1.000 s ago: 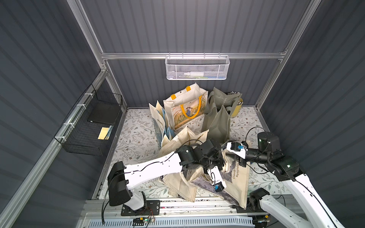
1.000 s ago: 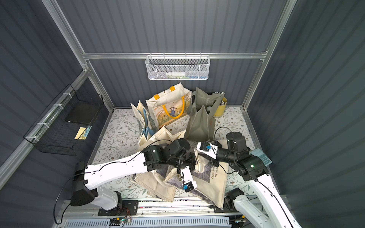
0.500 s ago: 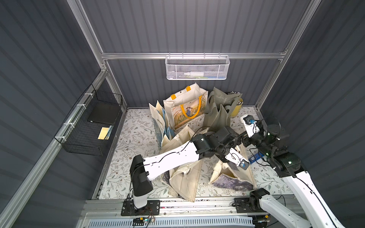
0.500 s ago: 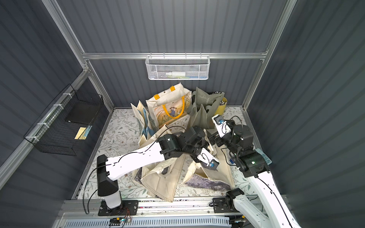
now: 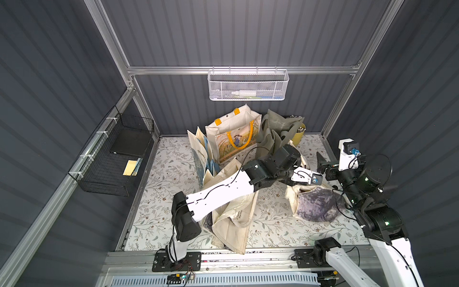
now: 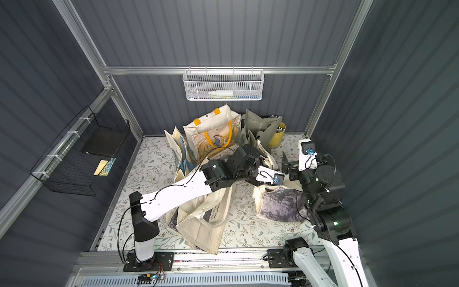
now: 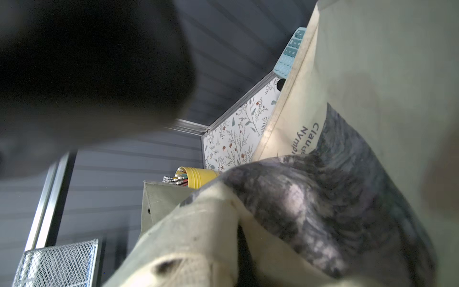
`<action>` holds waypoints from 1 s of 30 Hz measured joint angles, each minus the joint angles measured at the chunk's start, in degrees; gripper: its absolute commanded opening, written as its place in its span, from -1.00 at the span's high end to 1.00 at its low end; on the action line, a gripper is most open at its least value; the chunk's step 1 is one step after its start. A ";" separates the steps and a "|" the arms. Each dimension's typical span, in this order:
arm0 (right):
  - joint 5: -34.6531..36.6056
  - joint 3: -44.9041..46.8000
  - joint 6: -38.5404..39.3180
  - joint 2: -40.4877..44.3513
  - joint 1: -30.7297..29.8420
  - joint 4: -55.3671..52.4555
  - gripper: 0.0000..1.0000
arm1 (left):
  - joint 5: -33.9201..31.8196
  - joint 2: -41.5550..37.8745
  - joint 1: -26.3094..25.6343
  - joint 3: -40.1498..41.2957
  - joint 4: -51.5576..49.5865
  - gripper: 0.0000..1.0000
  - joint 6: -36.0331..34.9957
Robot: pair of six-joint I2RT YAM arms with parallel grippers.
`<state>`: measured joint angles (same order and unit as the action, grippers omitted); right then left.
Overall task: Put away the canvas bag
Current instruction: Press the canvas bag.
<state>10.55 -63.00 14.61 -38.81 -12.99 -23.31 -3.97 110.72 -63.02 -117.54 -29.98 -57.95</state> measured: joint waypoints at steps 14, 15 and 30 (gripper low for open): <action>2.56 -6.10 -9.97 2.51 -0.17 -13.88 -0.40 | -12.13 -0.24 4.57 0.81 11.06 1.00 12.07; 3.45 -6.27 -10.36 3.37 -0.20 -14.73 -0.36 | -12.39 -0.24 4.87 0.81 11.41 1.00 12.70; 4.94 0.00 -13.00 7.15 -0.35 -24.83 -0.25 | -11.61 -1.92 6.56 5.01 17.68 1.00 20.63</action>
<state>15.49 -63.00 1.61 -31.66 -13.34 -48.14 -15.57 108.79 -56.47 -112.53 -12.29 -37.32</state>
